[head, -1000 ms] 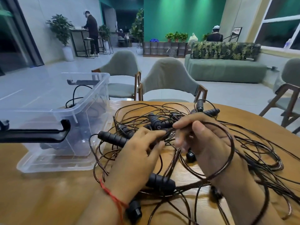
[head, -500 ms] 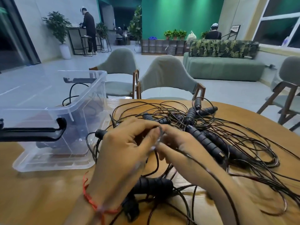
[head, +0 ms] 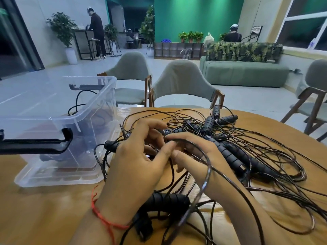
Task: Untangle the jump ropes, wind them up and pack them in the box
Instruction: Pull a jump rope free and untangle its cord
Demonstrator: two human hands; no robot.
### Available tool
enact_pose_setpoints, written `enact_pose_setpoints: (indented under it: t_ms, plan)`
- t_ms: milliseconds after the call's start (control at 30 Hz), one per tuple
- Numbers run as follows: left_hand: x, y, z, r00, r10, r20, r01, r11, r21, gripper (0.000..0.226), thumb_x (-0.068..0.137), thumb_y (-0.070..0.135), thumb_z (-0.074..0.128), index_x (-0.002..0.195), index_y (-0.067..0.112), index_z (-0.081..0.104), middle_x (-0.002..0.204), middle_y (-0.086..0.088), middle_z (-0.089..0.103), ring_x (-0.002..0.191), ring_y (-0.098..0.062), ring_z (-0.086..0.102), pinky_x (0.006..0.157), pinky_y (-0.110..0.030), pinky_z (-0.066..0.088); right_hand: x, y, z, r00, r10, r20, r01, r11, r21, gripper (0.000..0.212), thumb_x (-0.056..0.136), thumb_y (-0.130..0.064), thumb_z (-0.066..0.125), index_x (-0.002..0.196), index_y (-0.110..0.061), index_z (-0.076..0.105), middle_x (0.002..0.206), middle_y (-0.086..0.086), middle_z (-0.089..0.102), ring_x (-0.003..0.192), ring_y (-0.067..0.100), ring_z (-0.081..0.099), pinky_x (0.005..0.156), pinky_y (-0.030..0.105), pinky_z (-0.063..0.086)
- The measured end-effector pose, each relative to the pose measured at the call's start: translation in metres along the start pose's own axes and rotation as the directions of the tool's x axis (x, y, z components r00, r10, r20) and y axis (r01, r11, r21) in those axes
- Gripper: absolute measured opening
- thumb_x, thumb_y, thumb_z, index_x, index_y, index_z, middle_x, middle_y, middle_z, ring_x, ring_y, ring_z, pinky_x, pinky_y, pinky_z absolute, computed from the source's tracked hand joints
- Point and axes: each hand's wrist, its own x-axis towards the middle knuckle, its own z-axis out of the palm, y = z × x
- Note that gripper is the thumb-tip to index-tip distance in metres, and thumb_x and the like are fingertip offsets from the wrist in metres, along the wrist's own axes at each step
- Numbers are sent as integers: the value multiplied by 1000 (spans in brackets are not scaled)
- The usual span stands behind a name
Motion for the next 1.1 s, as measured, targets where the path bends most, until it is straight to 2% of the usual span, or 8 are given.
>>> enact_pose_setpoints:
  t_ms: [200, 333, 433, 500, 600, 800, 1000, 1100]
  plan:
    - [3, -2, -9, 999, -29, -33, 31, 997, 66, 33, 91, 10, 75, 100, 37, 59, 90, 9, 64, 82, -8, 70, 69, -24, 61, -1, -3, 3, 997, -18, -75, 19, 1000, 23, 7, 103, -20, 68, 106, -23, 73, 94, 0, 75, 81, 17, 73, 72, 39, 64]
    - [11, -28, -27, 996, -53, -78, 81, 905, 419, 39, 86, -4, 69, 90, 34, 57, 96, 15, 56, 84, -5, 50, 75, -16, 43, 7, -16, -6, 938, 190, -290, -32, 880, 474, 11, 107, -23, 55, 104, -20, 65, 100, 18, 78, 82, 28, 74, 74, 39, 64]
    - [14, -50, -29, 991, -133, -15, 114, 780, 615, 53, 84, -9, 66, 105, 39, 57, 120, 8, 57, 106, -11, 40, 94, -33, 45, 10, -20, -18, 906, 306, -294, -36, 746, 665, 16, 110, -22, 47, 108, -13, 60, 107, 22, 78, 87, 33, 77, 75, 36, 65]
    - [12, -49, -25, 987, -147, 66, 93, 855, 511, 62, 87, -10, 63, 123, 40, 57, 123, 14, 56, 100, -3, 49, 90, -18, 44, 11, -21, -19, 914, 304, -270, -34, 719, 694, 17, 111, -23, 45, 108, -14, 59, 112, 23, 77, 92, 34, 77, 79, 38, 65]
    - [9, -43, -22, 962, -200, 186, 95, 885, 456, 68, 92, 0, 60, 137, 49, 47, 102, 18, 60, 79, -3, 61, 70, -14, 48, 9, -23, -17, 912, 297, -283, 6, 679, 734, 17, 109, -26, 45, 112, -14, 57, 116, 21, 77, 97, 33, 77, 82, 39, 65]
    - [13, -54, -31, 892, -334, 303, 125, 829, 546, 5, 97, 44, 68, 99, 41, 70, 94, 22, 70, 89, 5, 63, 88, -30, 58, 9, -25, -24, 881, 266, -391, 145, 635, 759, 15, 112, -27, 42, 115, -17, 52, 129, 14, 75, 113, 31, 74, 90, 40, 62]
    - [11, -56, -23, 892, -353, 280, 136, 804, 579, 14, 105, 32, 57, 115, 41, 61, 103, 17, 68, 96, -4, 65, 89, -33, 58, 8, -21, -20, 874, 256, -413, 154, 660, 736, 15, 114, -26, 41, 114, -20, 55, 130, 12, 75, 116, 31, 73, 93, 42, 61]
    - [8, -50, -31, 850, -341, 401, 36, 798, 602, 14, 103, 52, 54, 106, 41, 62, 91, 17, 68, 84, -1, 64, 78, -28, 58, 7, -20, -22, 881, 228, -415, 202, 611, 766, 15, 114, -24, 42, 110, -21, 56, 133, 13, 73, 118, 31, 72, 94, 42, 60]
